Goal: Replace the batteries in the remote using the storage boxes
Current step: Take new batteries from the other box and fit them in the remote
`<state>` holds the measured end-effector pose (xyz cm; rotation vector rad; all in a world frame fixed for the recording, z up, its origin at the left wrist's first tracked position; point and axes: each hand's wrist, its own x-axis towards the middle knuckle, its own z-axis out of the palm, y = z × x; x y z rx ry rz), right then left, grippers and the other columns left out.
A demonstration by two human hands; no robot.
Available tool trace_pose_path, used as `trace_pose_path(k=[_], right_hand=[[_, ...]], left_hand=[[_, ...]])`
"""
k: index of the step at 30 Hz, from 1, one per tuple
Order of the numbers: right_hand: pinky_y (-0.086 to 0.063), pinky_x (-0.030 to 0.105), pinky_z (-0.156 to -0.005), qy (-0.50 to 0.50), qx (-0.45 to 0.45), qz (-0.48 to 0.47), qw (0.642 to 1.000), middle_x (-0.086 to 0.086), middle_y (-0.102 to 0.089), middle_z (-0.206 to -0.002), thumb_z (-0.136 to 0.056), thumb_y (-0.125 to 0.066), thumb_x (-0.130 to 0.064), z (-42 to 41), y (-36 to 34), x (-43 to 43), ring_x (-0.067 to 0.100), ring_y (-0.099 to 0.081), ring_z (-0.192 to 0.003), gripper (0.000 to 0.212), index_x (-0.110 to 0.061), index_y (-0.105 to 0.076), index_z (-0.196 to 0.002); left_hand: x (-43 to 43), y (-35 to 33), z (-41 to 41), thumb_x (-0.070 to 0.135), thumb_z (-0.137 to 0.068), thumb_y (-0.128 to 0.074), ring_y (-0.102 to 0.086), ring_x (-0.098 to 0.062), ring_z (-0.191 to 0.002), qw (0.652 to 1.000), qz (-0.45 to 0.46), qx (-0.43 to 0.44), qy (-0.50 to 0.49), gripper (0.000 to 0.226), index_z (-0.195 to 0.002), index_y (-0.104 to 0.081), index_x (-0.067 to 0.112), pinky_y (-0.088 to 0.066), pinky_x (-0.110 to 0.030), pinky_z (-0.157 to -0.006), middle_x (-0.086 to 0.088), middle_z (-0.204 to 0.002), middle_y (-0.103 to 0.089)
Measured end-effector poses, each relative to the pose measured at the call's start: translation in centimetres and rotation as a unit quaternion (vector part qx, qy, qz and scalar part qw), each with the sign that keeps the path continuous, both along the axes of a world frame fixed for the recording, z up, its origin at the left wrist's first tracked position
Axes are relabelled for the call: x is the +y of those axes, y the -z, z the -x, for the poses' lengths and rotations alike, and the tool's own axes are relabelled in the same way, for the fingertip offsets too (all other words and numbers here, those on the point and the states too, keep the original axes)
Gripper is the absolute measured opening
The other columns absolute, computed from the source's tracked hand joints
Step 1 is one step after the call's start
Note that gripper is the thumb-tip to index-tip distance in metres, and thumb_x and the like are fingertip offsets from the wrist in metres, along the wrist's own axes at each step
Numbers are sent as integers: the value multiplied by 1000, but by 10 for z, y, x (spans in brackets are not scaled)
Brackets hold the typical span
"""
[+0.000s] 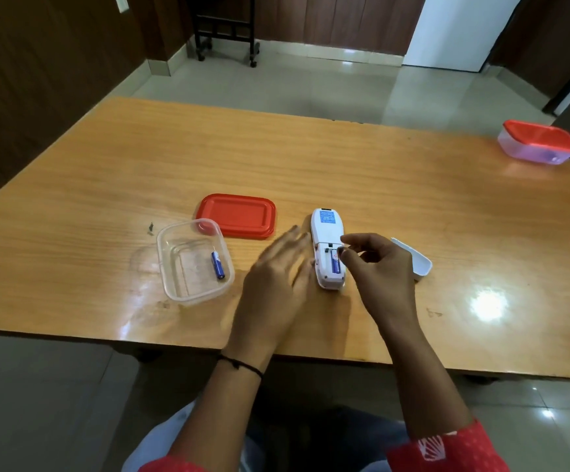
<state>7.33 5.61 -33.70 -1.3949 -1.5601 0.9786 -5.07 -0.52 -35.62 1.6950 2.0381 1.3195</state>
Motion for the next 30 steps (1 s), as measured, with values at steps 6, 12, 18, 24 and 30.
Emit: trace_pose_path(k=[6,12,18,24,30], right_hand=[[-36,2,-68,-141,-69,-88,984,-18,-65,-91,-84,-65,-16,48,-16,-27,0,-54,-82,20,-25,-70,-101],[-41,33,-92,-337,-276,-132,890,0,-62,-114,-84,-63,-13,111,-18,-29,17,-44,-114,41,-24,-60,-124],[-36,37,-90,-395,-476,-155,771,10,-56,-125,-85,-62,-9,148,-23,-16,27,-41,-120,49,-23,-53,-131],[-42,31,-89,-385,-336,-184,840,-5,-68,-112,-71,-78,-22,141,-24,-7,18,-48,-109,54,-24,-61,-122],[-56,21,-77,-228,46,-8,973,-2,-67,-111,-73,-74,4,43,-27,-5,8,-68,-88,51,-15,-62,-119]], left_hand=[[-30,-8,65,-1,-90,-51,-40,-18,-135,965,-61,-80,-242,37,-123,-61,13,-33,-28,-108,-4,-142,-48],[-42,10,99,-6,-88,-45,-41,-11,-133,937,-12,-243,-249,45,-124,-60,16,-32,-12,-104,-1,-145,-45],[-42,11,107,-4,-87,-47,-48,-11,-127,909,-15,-345,-234,46,-122,-61,22,-39,-34,-109,0,-139,-53],[-44,7,103,-4,-90,-47,-46,-2,-122,914,-13,-328,-237,45,-127,-59,18,-37,-23,-106,6,-134,-54],[-43,10,100,-4,-89,-45,-35,-10,-137,940,-1,-239,-242,43,-126,-58,14,-31,-19,-105,-2,-149,-41]])
